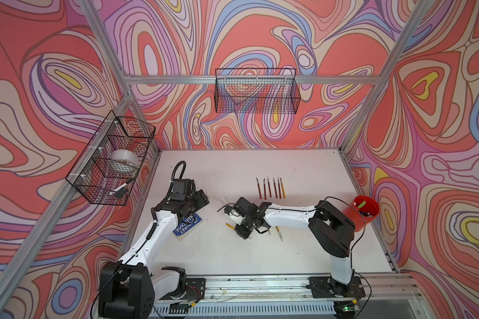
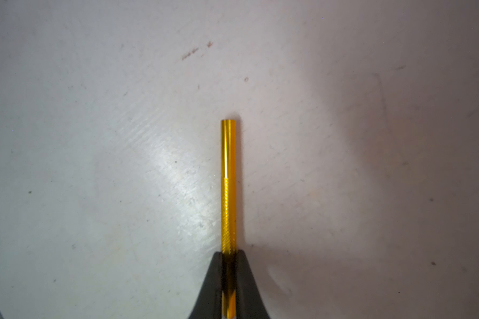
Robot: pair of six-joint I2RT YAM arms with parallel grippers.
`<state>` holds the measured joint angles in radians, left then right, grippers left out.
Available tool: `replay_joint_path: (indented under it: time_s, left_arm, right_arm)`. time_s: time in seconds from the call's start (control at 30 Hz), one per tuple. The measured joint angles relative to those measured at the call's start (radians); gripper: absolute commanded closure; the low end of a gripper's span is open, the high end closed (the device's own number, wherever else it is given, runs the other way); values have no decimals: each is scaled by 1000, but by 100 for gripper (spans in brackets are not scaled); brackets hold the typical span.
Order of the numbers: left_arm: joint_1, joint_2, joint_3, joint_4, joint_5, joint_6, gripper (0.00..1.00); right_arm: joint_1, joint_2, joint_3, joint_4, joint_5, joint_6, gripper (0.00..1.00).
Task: Remove protective caps from carving knives
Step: Adjust the carving knife at the center of the board.
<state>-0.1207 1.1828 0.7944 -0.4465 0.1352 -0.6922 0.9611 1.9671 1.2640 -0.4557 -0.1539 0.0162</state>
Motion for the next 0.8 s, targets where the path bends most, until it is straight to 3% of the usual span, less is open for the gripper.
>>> replay_joint_path:
  time_s: [0.23,0.47,0.57,0.6,0.63,0.8]
  left_arm:
    - [3,-4,-24,-18,30,5,22]
    - [3,-4,-25,-21,60,12,23]
    - [3,2,-25,-14,78,11,24]
    - [3,8,-25,-6,85,11,25]
    - [3,18,-25,3,93,8,29]
    - [-21,106,-23,66,121,-8,62]
  right_arm:
    - [2,-5,-1,7,3,15,69]
    - [2,-92,-37,3,-21,76,69]
    - [3,-173,-57,5,-40,114,76]
    - [5,-206,-66,5,-47,130,87]
    - [10,-237,-74,6,-49,148,98]
    - [63,-313,-113,7,-48,202,100]
